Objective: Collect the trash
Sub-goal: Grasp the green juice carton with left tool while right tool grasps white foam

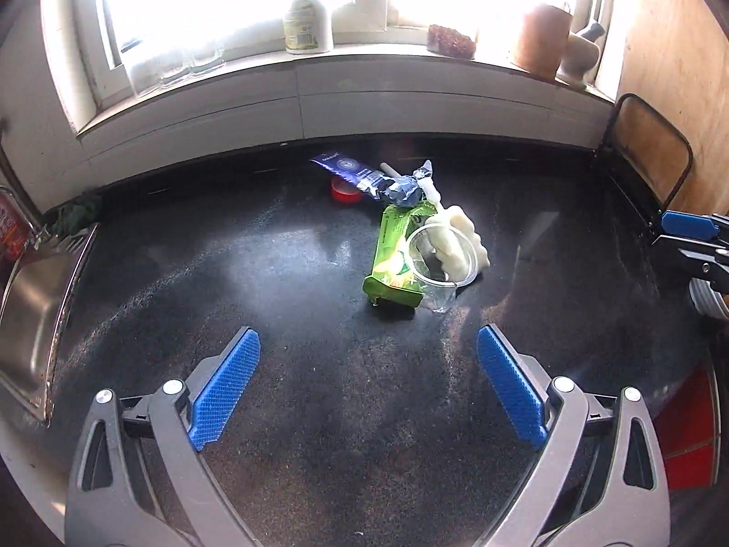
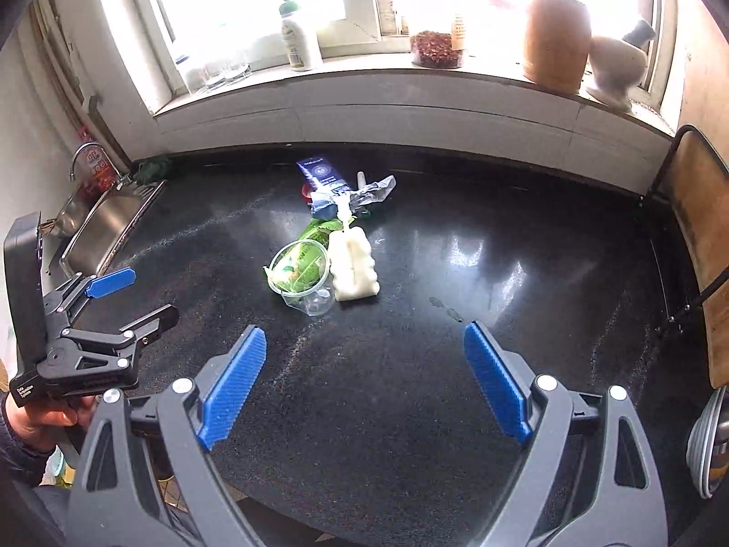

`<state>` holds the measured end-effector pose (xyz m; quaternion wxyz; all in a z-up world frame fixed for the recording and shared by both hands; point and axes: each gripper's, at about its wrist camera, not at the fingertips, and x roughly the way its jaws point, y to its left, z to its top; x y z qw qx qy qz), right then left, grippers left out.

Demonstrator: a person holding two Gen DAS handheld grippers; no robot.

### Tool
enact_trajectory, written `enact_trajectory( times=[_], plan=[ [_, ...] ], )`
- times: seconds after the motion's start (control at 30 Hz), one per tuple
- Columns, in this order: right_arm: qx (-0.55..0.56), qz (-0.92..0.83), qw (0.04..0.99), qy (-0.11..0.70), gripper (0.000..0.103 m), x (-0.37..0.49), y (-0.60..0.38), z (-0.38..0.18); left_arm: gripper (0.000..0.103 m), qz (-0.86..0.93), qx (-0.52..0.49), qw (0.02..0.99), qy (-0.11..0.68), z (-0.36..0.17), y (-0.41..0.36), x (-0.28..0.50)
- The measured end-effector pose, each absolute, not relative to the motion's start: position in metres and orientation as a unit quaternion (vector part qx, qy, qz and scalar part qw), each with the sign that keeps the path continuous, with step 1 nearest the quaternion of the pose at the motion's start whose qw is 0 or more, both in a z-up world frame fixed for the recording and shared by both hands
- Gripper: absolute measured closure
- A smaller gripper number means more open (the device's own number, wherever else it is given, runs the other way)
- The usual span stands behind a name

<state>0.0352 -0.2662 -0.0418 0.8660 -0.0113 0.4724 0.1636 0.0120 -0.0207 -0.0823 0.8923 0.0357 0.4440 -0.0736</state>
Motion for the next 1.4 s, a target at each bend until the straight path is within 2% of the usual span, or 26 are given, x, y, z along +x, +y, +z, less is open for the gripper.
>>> enact_trajectory(
  times=[0.2, 0.47, 0.57, 0.7, 1.03, 1.17, 1.23, 1.27, 1.3, 1.33, 1.4],
  plan=[
    [-0.003, 0.18, 0.859, 0.479, 0.017, 0.056, -0.262, -0.052, 0.009, -0.074, 0.064, 0.887, 0.452, -0.094, -0.021, 0.03],
    [-0.011, 0.216, 0.84, 0.497, 0.018, 0.107, -0.249, -0.081, 0.01, -0.084, 0.041, 0.878, 0.47, -0.102, -0.011, 0.084],
    [-0.011, 0.228, 0.824, 0.519, 0.026, 0.131, -0.245, -0.106, 0.01, -0.099, 0.04, 0.874, 0.474, -0.11, -0.011, 0.109],
    [-0.022, 0.245, 0.807, 0.537, 0.031, 0.159, -0.242, -0.137, 0.01, -0.131, 0.044, 0.859, 0.493, -0.127, -0.011, 0.148],
    [-0.025, 0.31, 0.756, 0.576, 0.039, 0.201, -0.225, -0.188, 0.01, -0.246, 0.035, 0.794, 0.555, -0.19, -0.027, 0.217],
    [-0.021, 0.334, 0.734, 0.59, 0.049, 0.209, -0.216, -0.205, 0.01, -0.273, 0.026, 0.772, 0.573, -0.211, -0.035, 0.228],
    [-0.016, 0.346, 0.727, 0.593, 0.058, 0.211, -0.212, -0.208, 0.011, -0.281, 0.028, 0.776, 0.564, -0.214, -0.039, 0.229],
    [-0.014, 0.352, 0.724, 0.593, 0.068, 0.212, -0.211, -0.208, 0.013, -0.286, 0.03, 0.776, 0.562, -0.214, -0.042, 0.229],
    [-0.014, 0.356, 0.722, 0.593, 0.07, 0.212, -0.209, -0.208, 0.023, -0.293, 0.029, 0.775, 0.559, -0.214, -0.044, 0.228],
    [-0.014, 0.36, 0.721, 0.592, 0.073, 0.212, -0.208, -0.207, 0.042, -0.295, 0.029, 0.775, 0.558, -0.213, -0.046, 0.228],
    [-0.01, 0.363, 0.718, 0.594, 0.08, 0.212, -0.206, -0.207, 0.062, -0.295, 0.012, 0.77, 0.566, -0.214, -0.048, 0.227]
  ],
)
